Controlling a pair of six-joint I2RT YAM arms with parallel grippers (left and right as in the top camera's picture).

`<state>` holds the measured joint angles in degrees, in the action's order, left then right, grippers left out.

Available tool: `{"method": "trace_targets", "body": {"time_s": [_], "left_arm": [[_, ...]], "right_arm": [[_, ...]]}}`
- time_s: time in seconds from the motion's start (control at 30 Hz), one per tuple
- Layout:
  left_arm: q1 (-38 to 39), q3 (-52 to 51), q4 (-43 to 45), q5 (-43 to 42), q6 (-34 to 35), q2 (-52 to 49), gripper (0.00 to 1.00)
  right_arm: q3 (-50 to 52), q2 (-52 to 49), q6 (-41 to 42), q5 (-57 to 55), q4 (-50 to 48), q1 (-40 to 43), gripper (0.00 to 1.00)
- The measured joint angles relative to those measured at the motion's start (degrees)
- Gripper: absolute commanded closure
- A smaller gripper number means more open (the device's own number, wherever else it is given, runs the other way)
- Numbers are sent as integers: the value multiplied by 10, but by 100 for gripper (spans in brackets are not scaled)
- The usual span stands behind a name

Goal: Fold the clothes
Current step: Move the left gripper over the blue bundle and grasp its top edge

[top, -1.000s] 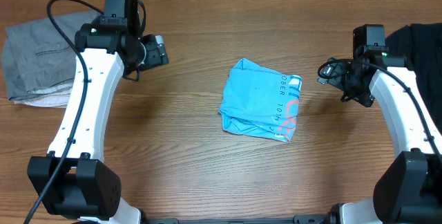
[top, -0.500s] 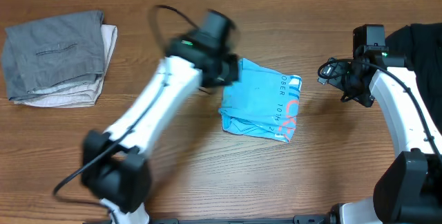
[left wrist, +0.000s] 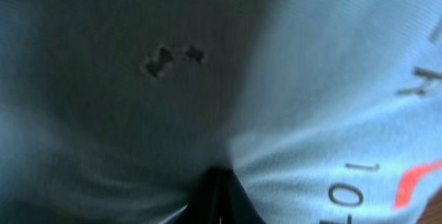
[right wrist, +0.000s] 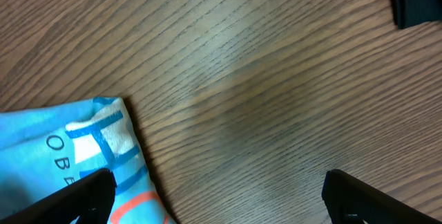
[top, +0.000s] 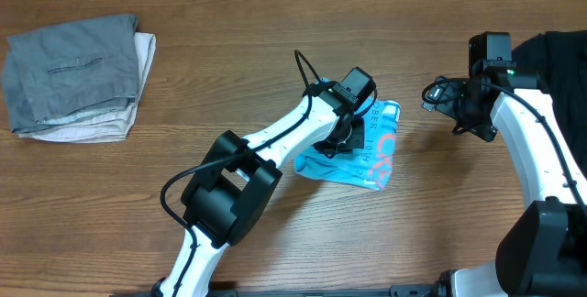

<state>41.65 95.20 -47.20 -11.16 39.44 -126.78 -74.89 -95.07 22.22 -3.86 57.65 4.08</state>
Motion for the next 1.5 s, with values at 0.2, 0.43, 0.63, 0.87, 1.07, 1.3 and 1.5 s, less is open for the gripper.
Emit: {"method": "trace_targets", "body": {"time_s": [0.2,0.43,0.63,0.87,1.07,1.3,1.5], "left_arm": [[-3,9,-82,57,-31,0,96],[-48,10,-123,246,-78,-3,96],[-125,50,-188,337,-119,-19,96],[-134,170,-247,341,-123,11,95],[-131,186,-318,273,-86,75,96],[-131,187,-370,245,-67,78,95],[-131,187,-413,238,-65,86,95]], "right_arm": [[0,0,0,0,0,0,0],[0,0,0,0,0,0,0],[0,0,0,0,0,0,0],[0,0,0,0,0,0,0],[0,0,0,0,0,0,0],[0,0,0,0,0,0,0],[0,0,0,0,0,0,0]]}}
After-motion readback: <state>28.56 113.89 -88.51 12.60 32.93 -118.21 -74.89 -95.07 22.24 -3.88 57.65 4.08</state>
